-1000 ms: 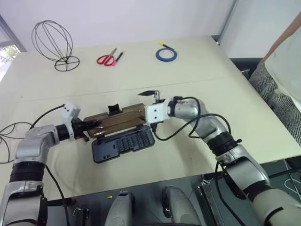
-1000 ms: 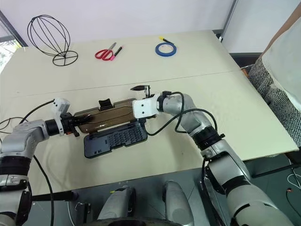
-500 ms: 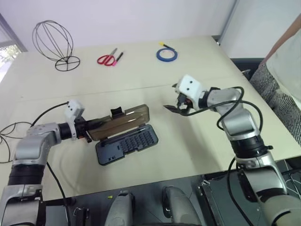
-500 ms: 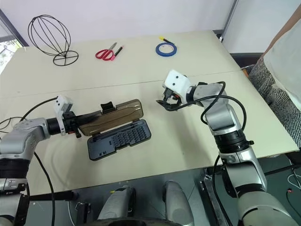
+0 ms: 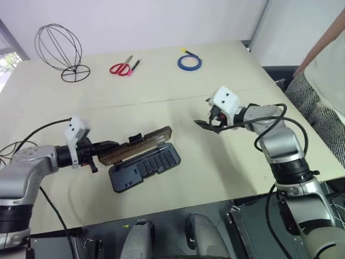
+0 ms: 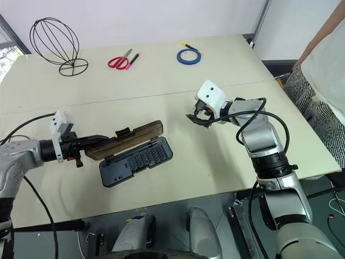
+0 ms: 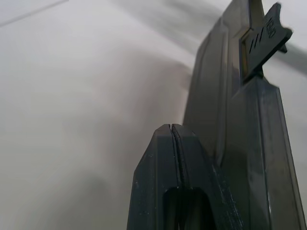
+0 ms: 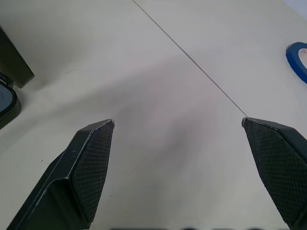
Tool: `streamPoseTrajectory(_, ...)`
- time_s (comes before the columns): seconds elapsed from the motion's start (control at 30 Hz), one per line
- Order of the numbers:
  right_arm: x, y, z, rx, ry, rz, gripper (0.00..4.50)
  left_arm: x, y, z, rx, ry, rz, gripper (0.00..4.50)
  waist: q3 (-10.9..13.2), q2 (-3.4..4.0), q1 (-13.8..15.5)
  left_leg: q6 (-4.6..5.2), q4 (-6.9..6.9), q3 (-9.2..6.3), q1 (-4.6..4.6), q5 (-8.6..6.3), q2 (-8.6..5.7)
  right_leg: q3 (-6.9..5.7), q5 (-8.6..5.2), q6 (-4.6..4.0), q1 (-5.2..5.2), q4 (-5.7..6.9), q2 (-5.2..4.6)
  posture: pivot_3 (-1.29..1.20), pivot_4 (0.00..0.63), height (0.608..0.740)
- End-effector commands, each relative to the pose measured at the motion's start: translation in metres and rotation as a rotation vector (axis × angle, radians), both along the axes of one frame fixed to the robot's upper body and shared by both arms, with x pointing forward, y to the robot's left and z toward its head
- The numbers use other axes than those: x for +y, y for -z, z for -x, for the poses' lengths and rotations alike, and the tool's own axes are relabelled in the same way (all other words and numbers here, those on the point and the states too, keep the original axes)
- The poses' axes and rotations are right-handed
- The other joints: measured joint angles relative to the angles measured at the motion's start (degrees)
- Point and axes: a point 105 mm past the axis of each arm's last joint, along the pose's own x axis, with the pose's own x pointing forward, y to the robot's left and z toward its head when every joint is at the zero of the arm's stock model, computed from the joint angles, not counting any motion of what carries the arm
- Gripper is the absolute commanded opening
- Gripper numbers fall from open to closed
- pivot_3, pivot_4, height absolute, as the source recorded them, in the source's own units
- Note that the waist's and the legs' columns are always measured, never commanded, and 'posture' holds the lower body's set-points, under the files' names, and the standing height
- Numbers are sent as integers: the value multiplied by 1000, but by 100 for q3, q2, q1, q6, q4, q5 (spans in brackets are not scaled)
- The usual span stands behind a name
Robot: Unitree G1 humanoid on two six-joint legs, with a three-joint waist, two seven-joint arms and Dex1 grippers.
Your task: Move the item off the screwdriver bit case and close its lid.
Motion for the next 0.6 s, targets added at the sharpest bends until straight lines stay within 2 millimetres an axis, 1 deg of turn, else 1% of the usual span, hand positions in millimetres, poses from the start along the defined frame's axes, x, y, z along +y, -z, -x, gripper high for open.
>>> streamPoseTrajectory(0.03,6,-13,-3,-51,-22,-14,4449,-1,-18,8,-53,1,-4,0,0,0,1,0,1,0,-1,0,0,0,0,0,0,0,0,0,150,740)
streamPoseTrajectory(0.27,11,-13,-10,-58,-33,-20,4449,-11,-22,24,-46,18,11,0,0,0,5,0,2,1,-1,0,0,1,0,0,0,-2,0,0,150,740)
streamPoseTrajectory(0.37,11,-15,-11,-62,-36,-21,4449,-19,-23,37,-23,55,25,0,1,0,3,0,1,1,-1,0,0,1,0,0,0,-2,0,0,150,740)
streamPoseTrajectory(0.43,10,-16,-12,-62,-36,-21,4449,-22,-24,42,-12,70,28,0,1,0,2,0,0,1,-1,0,0,2,-1,-1,0,-4,0,0,150,740)
streamPoseTrajectory(0.6,9,-16,-11,-61,-30,-24,4449,-29,-16,55,42,106,32,0,1,0,2,0,1,2,0,0,1,3,-6,-10,0,-4,1,0,150,740)
